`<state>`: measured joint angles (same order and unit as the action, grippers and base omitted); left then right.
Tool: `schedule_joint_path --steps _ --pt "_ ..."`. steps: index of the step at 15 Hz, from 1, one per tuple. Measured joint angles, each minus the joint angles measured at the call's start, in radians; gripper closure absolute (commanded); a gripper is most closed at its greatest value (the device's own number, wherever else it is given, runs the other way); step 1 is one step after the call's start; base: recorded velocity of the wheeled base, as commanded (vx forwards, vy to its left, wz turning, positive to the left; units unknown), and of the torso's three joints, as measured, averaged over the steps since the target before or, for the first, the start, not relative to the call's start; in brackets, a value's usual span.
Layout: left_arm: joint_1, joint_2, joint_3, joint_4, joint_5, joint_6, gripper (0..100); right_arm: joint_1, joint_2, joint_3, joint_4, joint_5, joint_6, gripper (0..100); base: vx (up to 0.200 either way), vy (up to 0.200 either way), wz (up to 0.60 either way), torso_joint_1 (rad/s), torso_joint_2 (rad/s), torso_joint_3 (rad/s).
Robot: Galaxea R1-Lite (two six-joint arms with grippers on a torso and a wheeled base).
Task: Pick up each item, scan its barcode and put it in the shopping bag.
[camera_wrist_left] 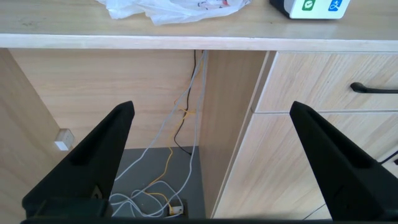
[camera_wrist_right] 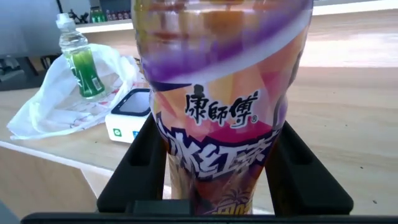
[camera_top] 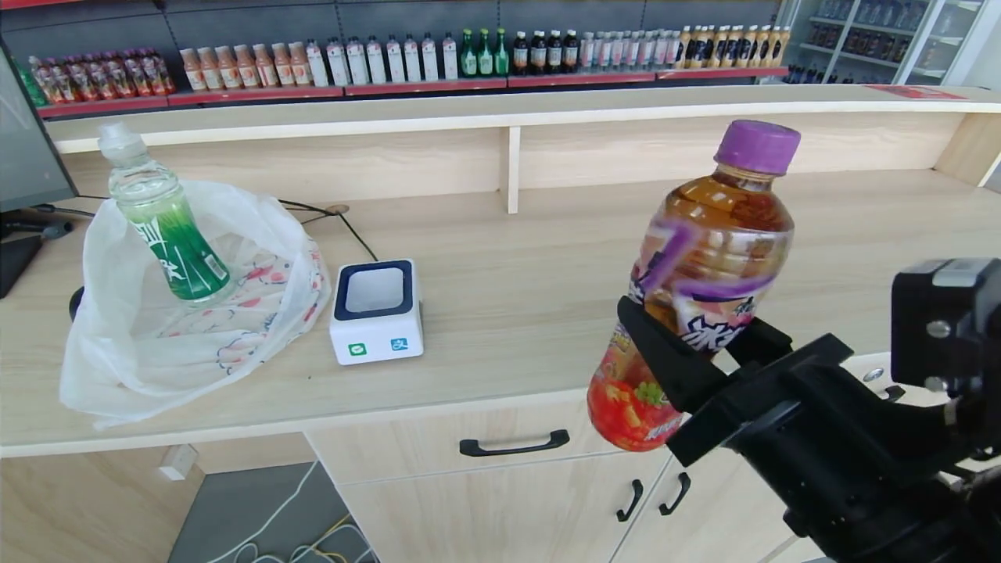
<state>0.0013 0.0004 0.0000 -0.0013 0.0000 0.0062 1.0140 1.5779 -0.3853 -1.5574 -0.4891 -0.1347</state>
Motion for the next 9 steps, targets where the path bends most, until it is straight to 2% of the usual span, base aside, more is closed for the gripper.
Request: schedule_joint_path --steps 3,7,9 --pt "0.0 0.0 0.0 0.0 0.0 0.0 0 0.069 -0.012 0.038 -0.012 -0.03 -0.057 100 0.0 0.0 0.0 0.0 0.0 0.0" --pt "0.0 0.0 0.0 0.0 0.0 0.0 0 0.09 -0.023 0.089 -0.013 -0.033 -0.177 100 0.0 0.0 0.0 0.0 0.0 0.0" --pt "0.0 0.0 0.0 0.0 0.0 0.0 0 0.108 -0.024 0.094 -0.013 -0.033 -0.29 100 0.0 0.0 0.0 0.0 0.0 0.0"
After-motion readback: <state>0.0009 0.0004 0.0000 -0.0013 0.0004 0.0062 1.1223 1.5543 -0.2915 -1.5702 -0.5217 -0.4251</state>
